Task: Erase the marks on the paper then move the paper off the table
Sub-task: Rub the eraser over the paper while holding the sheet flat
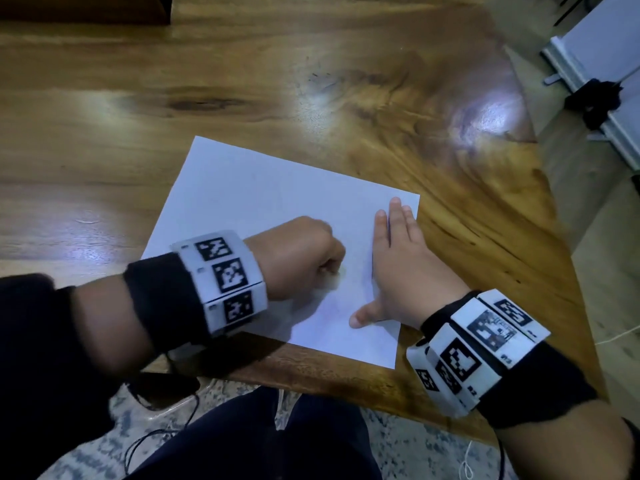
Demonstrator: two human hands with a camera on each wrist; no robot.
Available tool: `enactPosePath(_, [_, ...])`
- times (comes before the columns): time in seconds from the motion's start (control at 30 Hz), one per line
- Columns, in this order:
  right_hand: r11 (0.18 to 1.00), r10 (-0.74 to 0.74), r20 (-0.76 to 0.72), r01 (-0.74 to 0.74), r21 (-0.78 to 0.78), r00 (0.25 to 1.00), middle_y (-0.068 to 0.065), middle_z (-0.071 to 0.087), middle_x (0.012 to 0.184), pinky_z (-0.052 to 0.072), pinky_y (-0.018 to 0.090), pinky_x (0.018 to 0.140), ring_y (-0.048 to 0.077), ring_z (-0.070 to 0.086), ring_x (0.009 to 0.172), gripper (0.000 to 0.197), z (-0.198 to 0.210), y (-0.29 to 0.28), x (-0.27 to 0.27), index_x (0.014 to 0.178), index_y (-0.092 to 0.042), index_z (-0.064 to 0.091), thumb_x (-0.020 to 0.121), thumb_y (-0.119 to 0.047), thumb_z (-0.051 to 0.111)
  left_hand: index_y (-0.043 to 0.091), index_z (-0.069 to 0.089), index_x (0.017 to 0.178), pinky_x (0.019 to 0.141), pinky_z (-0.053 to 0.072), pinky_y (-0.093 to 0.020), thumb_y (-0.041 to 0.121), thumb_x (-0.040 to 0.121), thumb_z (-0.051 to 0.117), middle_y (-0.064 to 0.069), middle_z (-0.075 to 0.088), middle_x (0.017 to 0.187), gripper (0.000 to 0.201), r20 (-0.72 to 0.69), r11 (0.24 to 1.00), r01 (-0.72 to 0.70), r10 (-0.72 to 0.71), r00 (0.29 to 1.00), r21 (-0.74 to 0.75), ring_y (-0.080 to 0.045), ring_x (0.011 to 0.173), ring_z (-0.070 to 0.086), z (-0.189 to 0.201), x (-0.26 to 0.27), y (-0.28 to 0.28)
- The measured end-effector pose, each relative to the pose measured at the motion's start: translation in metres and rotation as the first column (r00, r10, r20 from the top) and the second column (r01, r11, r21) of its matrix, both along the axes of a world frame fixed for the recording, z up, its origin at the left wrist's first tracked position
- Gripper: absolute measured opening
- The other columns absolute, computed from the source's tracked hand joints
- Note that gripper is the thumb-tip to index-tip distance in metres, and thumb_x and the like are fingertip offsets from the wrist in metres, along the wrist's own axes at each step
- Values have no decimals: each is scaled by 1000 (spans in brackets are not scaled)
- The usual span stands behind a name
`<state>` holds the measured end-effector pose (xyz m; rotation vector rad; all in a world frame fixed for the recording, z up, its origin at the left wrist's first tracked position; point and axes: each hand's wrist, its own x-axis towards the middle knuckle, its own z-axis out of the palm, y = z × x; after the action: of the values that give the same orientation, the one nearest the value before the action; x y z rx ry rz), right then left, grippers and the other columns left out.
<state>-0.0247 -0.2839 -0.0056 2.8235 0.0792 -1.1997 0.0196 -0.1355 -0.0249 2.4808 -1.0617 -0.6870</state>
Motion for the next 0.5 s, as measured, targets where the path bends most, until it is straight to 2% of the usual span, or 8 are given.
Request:
enactPosePath(0.1, [1000,-3,6,3,14,1000,26,-34,146,-11,38,114,35,-30,138,140,1,-1,-1,140,6,-26,64,-70,65,10,63,79,69,39,-28,25,80,50,-8,57,88,20,14,999,18,-17,1000,-47,-28,82,57,-3,-7,-2])
enactPosePath(0.17, [1000,-6,9,6,19,1000,26,-34,146,-11,38,114,35,-30,138,141,0,-1,-1,140,6,-26,64,-71,65,13,61,71,67,46,-31,37,77,41,-3,53,81,33,-78,994,103,-106,991,-45,-25,76,58,-3,-28,11])
enactPosePath(0.27, [1000,-8,11,8,21,1000,25,-34,146,-11,38,114,35,-30,138,141,-1,-1,-1,140,6,-26,64,-71,65,14,65,79,74,47,-29,30,83,50,2,49,83,23,-156,992,123,-121,980,3,-21,83,60,-6,-37,19])
enactPosePath(0.43, [1000,-2,18,1,22,1000,26,-34,147,-10,38,114,35,-30,138,140,-1,-1,-1,140,6,-26,65,-70,64,9,62,85,70,36,-29,15,83,52,-9,53,88,13,35,1000,13,-12,999,-29,-30,85,55,-3,-3,-11])
enactPosePath(0.5, [999,-8,17,7,32,1000,25,-34,147,-9,38,115,35,-29,138,140,-1,-2,-1,140,5,-26,64,-71,65,9,61,79,66,36,-30,17,82,48,-10,53,86,16,53,998,49,-47,997,-29,-30,79,54,-4,-11,-9])
